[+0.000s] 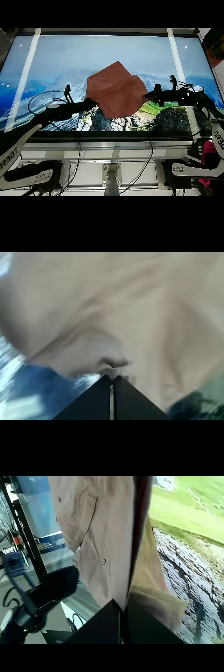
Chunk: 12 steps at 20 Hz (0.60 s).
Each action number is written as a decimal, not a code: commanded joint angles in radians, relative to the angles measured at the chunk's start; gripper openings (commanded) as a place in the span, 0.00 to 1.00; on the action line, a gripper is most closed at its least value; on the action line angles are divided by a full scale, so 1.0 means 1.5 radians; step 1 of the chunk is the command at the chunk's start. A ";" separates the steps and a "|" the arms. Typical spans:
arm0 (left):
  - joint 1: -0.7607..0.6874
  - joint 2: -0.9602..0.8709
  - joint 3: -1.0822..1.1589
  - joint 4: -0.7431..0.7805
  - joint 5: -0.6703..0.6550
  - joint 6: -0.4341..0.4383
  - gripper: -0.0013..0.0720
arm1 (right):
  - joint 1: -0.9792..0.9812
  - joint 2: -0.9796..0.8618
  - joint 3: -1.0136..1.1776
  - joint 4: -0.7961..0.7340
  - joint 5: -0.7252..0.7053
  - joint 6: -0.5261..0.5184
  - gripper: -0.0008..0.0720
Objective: Fold the clothes and pants, and hang the long-sleeved shirts on hangers.
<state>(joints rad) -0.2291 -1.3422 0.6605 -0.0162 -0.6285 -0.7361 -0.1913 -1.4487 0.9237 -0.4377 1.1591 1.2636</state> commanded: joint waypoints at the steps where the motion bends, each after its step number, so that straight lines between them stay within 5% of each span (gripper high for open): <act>1: 0.000 0.064 0.129 0.262 -0.022 -0.126 0.02 | 0.001 0.000 0.019 0.030 0.006 0.007 0.02; 4: -0.001 0.084 0.307 0.694 -0.182 -0.415 0.02 | 0.019 0.000 0.027 0.057 -0.005 0.007 0.02; 5: -0.001 0.077 0.350 0.778 -0.252 -0.457 0.02 | 0.031 0.000 0.027 0.052 -0.011 0.007 0.02; 10: -0.024 0.028 0.385 0.754 -0.327 -0.423 0.07 | 0.098 0.000 0.027 0.042 -0.044 0.019 0.02; 12: -0.051 -0.010 0.385 0.756 -0.328 -0.406 0.51 | 0.104 0.000 0.027 0.042 -0.058 0.020 0.02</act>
<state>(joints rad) -0.2676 -1.3018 1.2106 1.0607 -1.0695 -1.3399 -0.0669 -1.4487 0.9638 -0.3744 1.1046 1.2850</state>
